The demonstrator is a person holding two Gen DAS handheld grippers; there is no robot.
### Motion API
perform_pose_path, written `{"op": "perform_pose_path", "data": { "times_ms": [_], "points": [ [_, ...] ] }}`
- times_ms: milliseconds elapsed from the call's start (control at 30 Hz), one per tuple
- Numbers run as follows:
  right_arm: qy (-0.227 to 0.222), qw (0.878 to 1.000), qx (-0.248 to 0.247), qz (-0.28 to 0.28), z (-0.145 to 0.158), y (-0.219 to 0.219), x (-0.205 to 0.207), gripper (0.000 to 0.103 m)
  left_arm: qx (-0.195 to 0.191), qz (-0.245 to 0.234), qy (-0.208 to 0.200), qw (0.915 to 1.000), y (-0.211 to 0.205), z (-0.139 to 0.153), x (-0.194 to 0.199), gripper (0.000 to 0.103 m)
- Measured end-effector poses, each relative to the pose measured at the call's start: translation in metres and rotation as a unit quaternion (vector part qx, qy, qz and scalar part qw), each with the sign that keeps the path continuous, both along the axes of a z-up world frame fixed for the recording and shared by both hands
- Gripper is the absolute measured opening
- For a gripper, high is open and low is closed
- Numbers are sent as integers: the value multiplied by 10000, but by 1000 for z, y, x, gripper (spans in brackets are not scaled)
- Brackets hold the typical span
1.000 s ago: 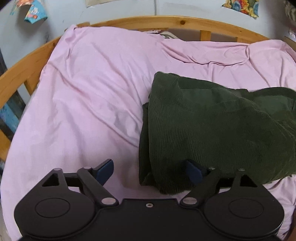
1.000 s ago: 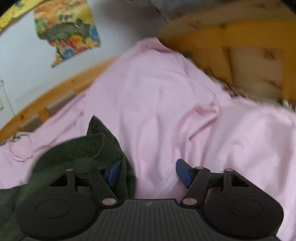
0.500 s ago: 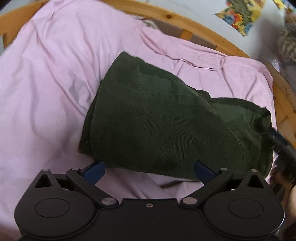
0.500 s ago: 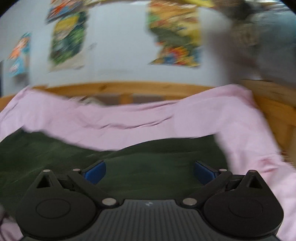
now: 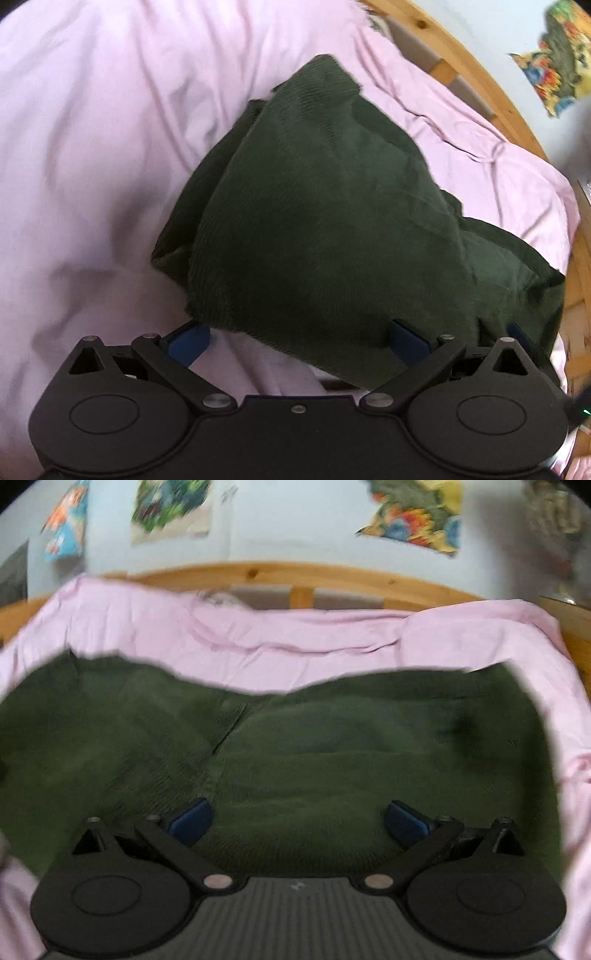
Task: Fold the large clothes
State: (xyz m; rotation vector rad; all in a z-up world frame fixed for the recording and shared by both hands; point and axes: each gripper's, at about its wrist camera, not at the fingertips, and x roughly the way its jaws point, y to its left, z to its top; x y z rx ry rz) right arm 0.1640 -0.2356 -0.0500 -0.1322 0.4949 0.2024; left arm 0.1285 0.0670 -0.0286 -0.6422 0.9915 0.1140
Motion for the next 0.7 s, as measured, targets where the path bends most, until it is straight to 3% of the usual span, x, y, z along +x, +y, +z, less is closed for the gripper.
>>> {"op": "perform_pose_path", "data": {
  "times_ms": [100, 167, 200, 267, 333, 400, 433, 500, 533, 600, 667, 700],
  "points": [
    [-290, 9978, 46, -602, 18, -34, -22, 103, 121, 124, 8, 9999, -2, 1, 1, 102],
    [18, 9892, 374, -1416, 13, -68, -21, 103, 134, 269, -33, 9995, -3, 0, 4, 102],
    [360, 9792, 697, -1870, 7, -85, -14, 103, 124, 343, -14, 9993, -2, -2, 7, 102],
    [1171, 9401, 1999, -2501, -16, -128, -1, 103, 86, 464, 67, 9989, 1, -8, 12, 102],
    [1397, 8989, 3220, -2623, -36, -153, -1, 103, 31, 524, 102, 9986, 5, -13, 17, 102],
    [1331, 9025, 3206, -2548, -33, -151, 1, 102, -32, 571, 68, 9983, 9, -13, 17, 97],
    [1352, 9102, 3094, -2398, -31, -145, 3, 93, 5, 616, -17, 9981, 11, -11, 16, 92],
    [1335, 9232, 2717, -2367, -28, -133, 2, 85, 66, 638, -157, 9978, 13, -4, 11, 72],
    [1335, 9287, 2557, -2332, -27, -128, 1, 76, 87, 676, -198, 9975, 14, -3, 10, 66],
    [1277, 9307, 2569, -2271, -23, -125, -1, 61, 7, 693, -362, 9969, 16, 0, 8, 30],
    [1165, 9289, 2736, -2205, -17, -130, -6, 36, 4, 640, -629, 9960, 15, 8, 4, 22],
    [1120, 9286, 2809, -2153, -14, -131, -12, 30, 104, 603, -798, 9949, 13, 14, 2, 19]
  ]
}}
